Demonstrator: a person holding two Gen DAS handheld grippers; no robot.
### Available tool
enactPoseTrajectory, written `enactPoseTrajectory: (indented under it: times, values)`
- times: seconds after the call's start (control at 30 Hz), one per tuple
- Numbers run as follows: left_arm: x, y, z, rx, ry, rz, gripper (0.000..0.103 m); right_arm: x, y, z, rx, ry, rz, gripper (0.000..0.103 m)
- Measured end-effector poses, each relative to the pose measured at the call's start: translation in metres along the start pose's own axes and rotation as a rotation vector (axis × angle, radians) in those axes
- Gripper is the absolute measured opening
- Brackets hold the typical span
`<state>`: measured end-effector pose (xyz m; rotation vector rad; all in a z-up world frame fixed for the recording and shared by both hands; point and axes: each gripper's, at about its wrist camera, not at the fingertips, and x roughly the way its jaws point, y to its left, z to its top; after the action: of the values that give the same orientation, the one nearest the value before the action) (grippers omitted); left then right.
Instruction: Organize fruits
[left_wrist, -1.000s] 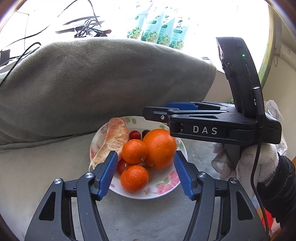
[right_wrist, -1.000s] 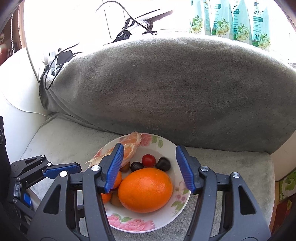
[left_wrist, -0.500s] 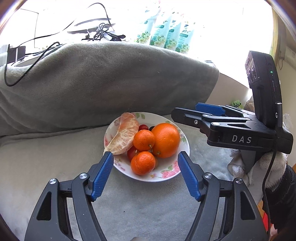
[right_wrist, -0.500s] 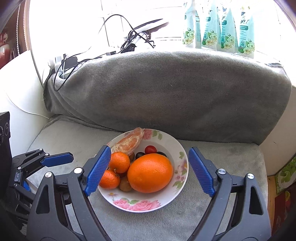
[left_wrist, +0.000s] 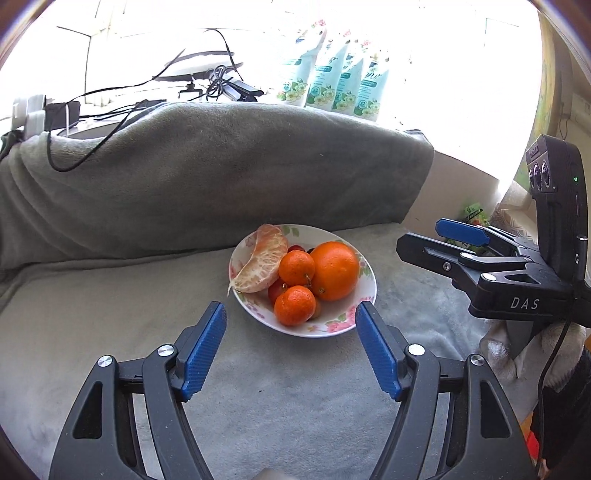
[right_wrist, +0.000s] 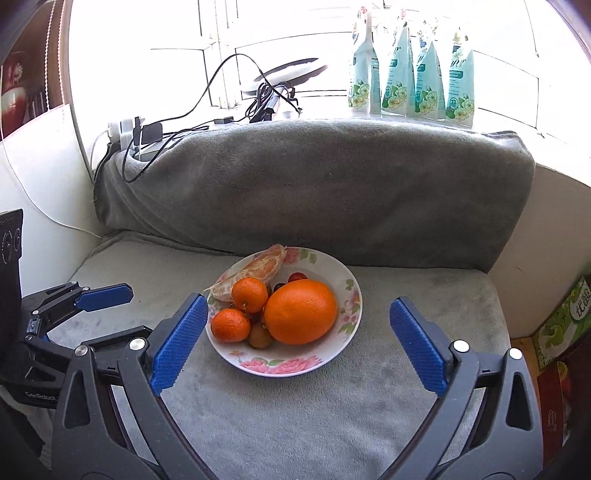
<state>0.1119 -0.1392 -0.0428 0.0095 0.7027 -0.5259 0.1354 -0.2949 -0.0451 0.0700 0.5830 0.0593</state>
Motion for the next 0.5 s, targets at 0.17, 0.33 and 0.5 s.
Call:
enactPoseTrajectory:
  times: [0.17,0.33,0.5]
  values:
    - [-0.006,-0.001,-0.004,-0.002,-0.002,0.027,0.073,-0.011,0.001,-0.007,0.002,-0.01,-0.021,0.101]
    - [-0.014,-0.003,-0.005,0.001,-0.025,0.065,0.082,-0.021,0.003,-0.011,0.008,-0.022,-0.029,0.101]
    - [-0.021,-0.003,-0.006,-0.001,-0.035,0.081,0.082,-0.03,0.007,-0.015,0.006,-0.034,-0.041,0.103]
